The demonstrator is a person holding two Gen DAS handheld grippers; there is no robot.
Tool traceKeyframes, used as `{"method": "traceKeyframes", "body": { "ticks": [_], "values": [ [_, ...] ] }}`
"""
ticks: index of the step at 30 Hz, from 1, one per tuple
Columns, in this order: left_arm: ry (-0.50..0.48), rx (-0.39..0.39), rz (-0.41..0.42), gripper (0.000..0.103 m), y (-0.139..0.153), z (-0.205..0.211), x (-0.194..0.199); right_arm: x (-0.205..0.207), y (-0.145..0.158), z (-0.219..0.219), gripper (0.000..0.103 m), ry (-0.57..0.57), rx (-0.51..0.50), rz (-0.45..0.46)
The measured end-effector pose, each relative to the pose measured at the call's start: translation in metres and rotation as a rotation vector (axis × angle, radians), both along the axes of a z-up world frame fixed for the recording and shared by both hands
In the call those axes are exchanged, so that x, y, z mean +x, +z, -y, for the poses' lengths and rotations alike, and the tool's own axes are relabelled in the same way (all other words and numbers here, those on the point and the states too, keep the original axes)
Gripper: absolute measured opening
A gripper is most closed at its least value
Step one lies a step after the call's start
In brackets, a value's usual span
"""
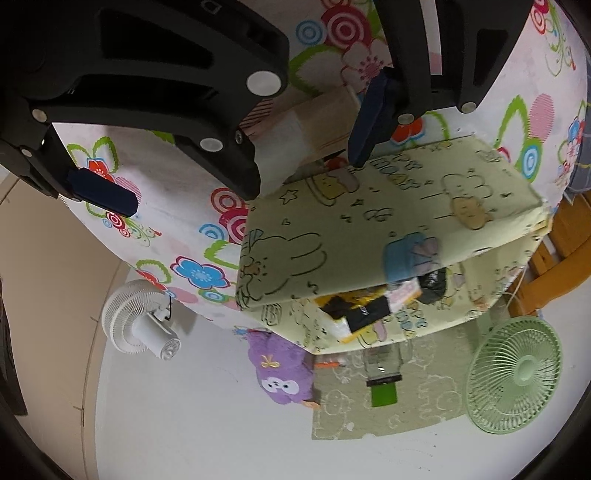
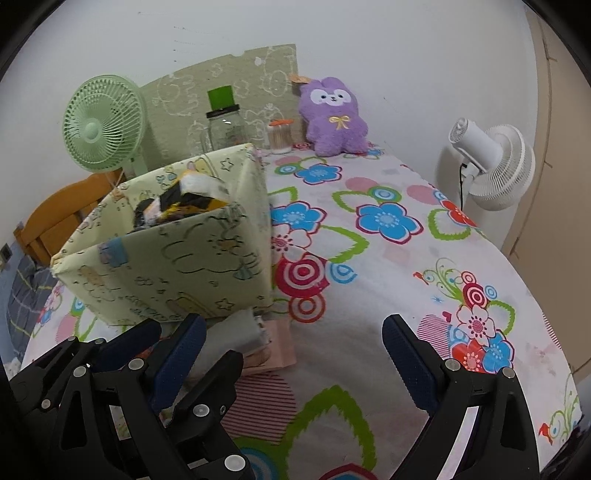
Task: Organize soft objects
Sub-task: 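Approach the white wrapped roll with the left gripper and close on it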
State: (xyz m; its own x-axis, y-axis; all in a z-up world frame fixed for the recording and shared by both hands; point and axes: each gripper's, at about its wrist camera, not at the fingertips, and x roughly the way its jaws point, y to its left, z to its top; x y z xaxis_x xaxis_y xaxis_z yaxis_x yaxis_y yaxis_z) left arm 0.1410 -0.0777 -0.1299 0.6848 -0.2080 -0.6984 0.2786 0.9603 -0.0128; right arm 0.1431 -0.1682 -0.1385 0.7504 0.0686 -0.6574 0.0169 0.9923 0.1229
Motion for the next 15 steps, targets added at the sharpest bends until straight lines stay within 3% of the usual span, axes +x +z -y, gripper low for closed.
{"method": "traceKeyframes", "body": {
  "ticks": [9,15],
  "values": [
    [-0.065,0.026,-0.028,0.063,-0.004,0.011,0.019,0.012,-0.005,0.01,0.098,-0.01,0.031,-0.017],
    [-0.103,-0.006,-0.097,0.068,-0.016,0.013,0.029,0.019,-0.014,0.014,0.098,-0.011,0.042,-0.052]
  ]
}}
